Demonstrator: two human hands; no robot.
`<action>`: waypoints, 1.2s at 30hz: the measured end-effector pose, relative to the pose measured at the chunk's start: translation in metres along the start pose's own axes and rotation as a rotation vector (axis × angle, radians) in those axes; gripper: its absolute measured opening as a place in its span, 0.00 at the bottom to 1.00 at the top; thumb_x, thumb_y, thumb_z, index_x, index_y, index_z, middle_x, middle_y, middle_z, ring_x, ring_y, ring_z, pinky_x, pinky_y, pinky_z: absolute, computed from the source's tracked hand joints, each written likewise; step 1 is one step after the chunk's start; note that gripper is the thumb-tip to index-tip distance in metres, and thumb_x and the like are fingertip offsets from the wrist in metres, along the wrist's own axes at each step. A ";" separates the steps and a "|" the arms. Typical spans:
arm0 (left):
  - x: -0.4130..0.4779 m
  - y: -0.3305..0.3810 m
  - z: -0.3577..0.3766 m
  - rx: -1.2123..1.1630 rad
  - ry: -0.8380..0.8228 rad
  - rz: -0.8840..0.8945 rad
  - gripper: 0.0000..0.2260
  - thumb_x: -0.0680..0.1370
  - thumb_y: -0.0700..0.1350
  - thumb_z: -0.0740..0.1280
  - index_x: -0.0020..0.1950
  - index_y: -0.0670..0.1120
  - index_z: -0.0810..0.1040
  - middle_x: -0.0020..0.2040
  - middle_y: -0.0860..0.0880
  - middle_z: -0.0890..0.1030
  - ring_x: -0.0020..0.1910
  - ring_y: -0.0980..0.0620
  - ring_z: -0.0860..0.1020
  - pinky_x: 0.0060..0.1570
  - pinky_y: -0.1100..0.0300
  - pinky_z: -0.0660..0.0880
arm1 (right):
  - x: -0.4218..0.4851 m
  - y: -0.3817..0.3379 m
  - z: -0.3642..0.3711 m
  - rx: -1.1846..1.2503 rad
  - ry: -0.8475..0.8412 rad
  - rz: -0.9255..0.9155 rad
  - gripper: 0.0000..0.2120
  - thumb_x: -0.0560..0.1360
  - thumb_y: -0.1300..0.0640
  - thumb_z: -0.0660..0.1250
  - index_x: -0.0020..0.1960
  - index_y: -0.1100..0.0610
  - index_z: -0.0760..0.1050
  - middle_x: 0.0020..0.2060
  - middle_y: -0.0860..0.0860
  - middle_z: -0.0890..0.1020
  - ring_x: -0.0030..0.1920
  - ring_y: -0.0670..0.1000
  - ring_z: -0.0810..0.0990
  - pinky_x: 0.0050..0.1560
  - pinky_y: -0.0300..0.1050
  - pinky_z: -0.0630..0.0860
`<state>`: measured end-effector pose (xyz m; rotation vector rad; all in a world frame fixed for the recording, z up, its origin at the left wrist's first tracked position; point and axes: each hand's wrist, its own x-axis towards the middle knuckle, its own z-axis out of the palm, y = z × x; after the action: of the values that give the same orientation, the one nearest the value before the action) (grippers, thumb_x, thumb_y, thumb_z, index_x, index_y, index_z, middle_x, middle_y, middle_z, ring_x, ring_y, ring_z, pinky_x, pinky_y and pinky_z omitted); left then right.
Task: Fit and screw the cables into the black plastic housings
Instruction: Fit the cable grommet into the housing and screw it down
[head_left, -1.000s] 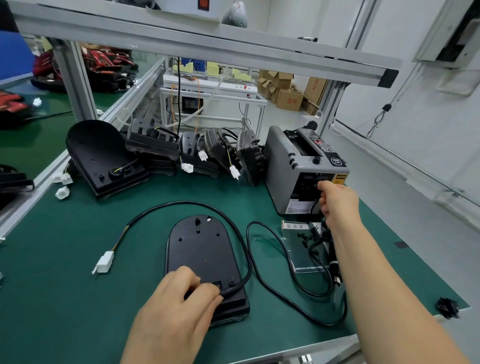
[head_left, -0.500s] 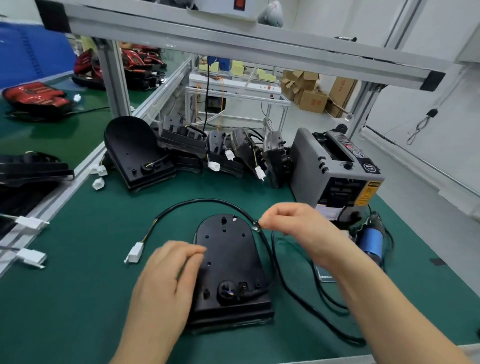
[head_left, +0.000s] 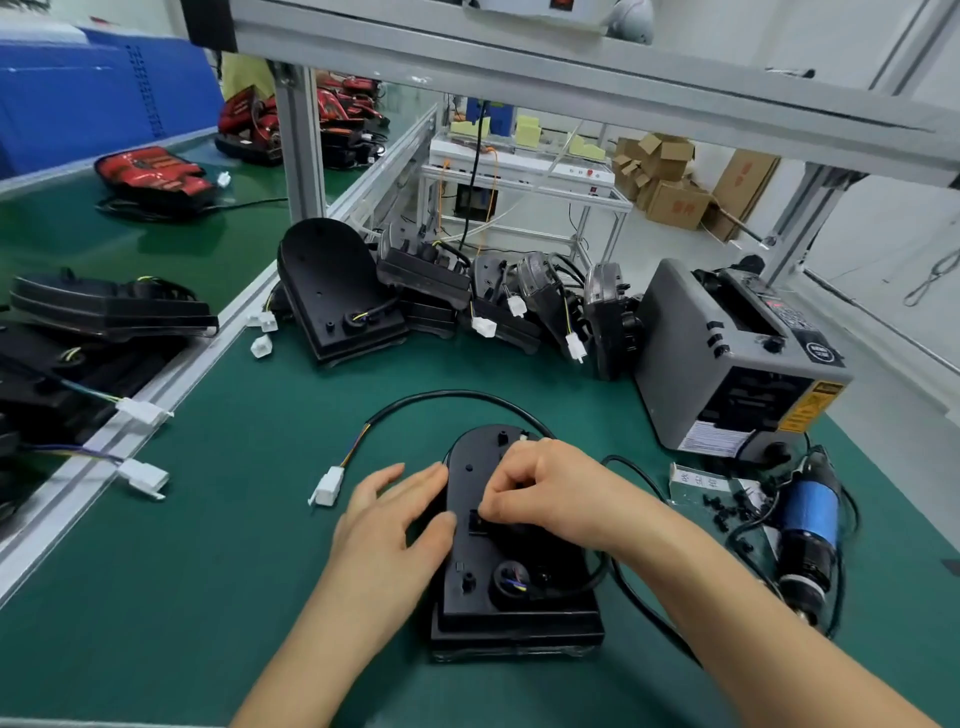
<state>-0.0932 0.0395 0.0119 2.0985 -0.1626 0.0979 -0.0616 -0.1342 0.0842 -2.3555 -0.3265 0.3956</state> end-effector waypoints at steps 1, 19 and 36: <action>0.000 0.000 0.000 -0.011 -0.002 -0.005 0.19 0.78 0.46 0.64 0.68 0.60 0.69 0.61 0.75 0.62 0.70 0.67 0.55 0.73 0.58 0.55 | 0.001 0.000 0.000 0.001 -0.002 0.008 0.06 0.71 0.54 0.72 0.35 0.51 0.81 0.42 0.57 0.83 0.49 0.57 0.80 0.56 0.51 0.75; -0.001 -0.003 0.003 -0.032 0.032 -0.032 0.19 0.77 0.47 0.65 0.67 0.61 0.71 0.58 0.77 0.63 0.69 0.68 0.55 0.73 0.55 0.55 | 0.006 -0.001 0.007 -0.112 0.035 0.038 0.08 0.71 0.53 0.71 0.34 0.52 0.79 0.40 0.45 0.77 0.44 0.44 0.77 0.48 0.38 0.73; 0.001 0.010 0.011 0.072 0.192 -0.107 0.18 0.71 0.52 0.70 0.61 0.60 0.77 0.44 0.79 0.58 0.63 0.69 0.56 0.64 0.65 0.51 | 0.007 0.000 0.011 -0.252 0.063 -0.001 0.09 0.71 0.51 0.70 0.32 0.48 0.74 0.37 0.45 0.77 0.49 0.45 0.71 0.51 0.43 0.73</action>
<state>-0.0938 0.0244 0.0151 2.1512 0.0698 0.2429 -0.0590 -0.1244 0.0752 -2.6078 -0.3658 0.2924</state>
